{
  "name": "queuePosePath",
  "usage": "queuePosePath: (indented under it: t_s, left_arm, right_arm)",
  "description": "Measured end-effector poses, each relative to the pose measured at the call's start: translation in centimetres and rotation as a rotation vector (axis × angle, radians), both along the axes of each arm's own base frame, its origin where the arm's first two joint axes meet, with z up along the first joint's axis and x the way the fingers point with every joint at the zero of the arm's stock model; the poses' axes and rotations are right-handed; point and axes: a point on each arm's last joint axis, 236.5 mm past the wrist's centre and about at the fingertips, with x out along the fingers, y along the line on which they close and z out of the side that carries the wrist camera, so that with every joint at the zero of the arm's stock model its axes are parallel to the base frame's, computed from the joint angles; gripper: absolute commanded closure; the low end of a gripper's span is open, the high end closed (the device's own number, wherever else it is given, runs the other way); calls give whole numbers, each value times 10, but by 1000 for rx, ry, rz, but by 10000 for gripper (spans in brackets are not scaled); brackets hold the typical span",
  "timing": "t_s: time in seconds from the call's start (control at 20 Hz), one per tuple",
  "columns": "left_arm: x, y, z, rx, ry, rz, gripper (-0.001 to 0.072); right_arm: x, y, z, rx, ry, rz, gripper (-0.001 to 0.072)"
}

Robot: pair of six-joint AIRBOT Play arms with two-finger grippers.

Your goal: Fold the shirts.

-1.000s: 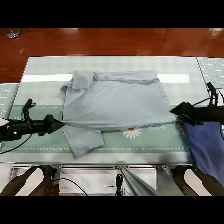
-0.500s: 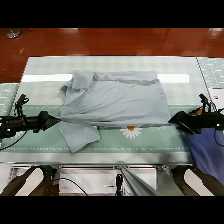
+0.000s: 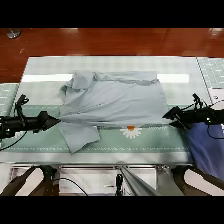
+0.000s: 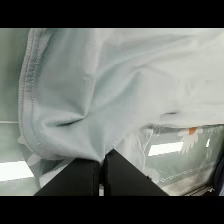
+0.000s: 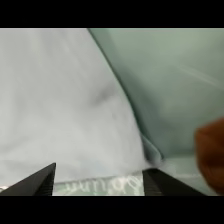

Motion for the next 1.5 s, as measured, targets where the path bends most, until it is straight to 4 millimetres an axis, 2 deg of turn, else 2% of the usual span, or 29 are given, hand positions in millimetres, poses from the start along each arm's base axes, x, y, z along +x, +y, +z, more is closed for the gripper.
queuePosePath:
  t_s: [0.05,0.1,0.2,0.35,0.45,0.5,0.55,0.6,0.7,0.75,0.8,0.85,0.95,1.0,1.1,1.2,1.25,1.35,1.5]
  left_arm:
    - [0,0,0,0,0,-1,679]
    - [0,0,0,-1,1,-2,678]
    - [-1,-1,0,-5,4,-5,678]
    - [-2,-3,2,-12,3,-7,679]
    - [11,-8,19,-56,-54,15,679]
    - [24,-11,37,-90,-116,30,679]
    - [43,-13,64,-125,-203,50,680]
    - [62,-13,95,-151,-299,68,679]
    - [99,-10,179,-168,-528,87,680]
    - [113,-8,228,-155,-653,90,680]
    - [121,-7,275,-128,-762,86,680]
    - [124,-6,323,-92,-866,86,680]
    - [114,-6,408,4,-1036,83,680]
    - [103,-9,447,60,-1121,76,680]
    - [70,-17,508,183,-1257,51,680]
    - [36,-21,536,342,-1306,30,679]
    - [19,-20,542,424,-1306,31,679]
    - [-11,-15,548,561,-1299,57,679]
    - [-65,-11,554,709,-1311,97,679]
  right_arm:
    - [4,2,-1,4,1,8,217]
    - [7,5,-3,6,3,25,318]
    - [15,11,-7,1,4,63,692]
    - [34,19,1,1,-29,109,696]
    - [59,24,27,2,-94,147,696]
    - [74,25,48,-4,-143,168,696]
    - [93,27,77,-13,-208,189,695]
    - [117,29,117,-27,-304,196,696]
    - [153,38,213,-67,-522,228,695]
    - [163,42,265,-96,-638,241,695]
    - [165,45,319,-142,-750,255,695]
    - [160,46,370,-191,-855,259,695]
    - [133,47,447,-276,-1017,255,696]
    - [113,47,480,-314,-1089,248,695]
    - [70,44,523,-382,-1183,237,695]
    - [25,43,548,-436,-1239,232,695]
    - [3,41,555,-462,-1255,231,695]
    - [-37,39,564,-507,-1277,228,695]
    - [-87,33,566,-563,-1283,221,695]
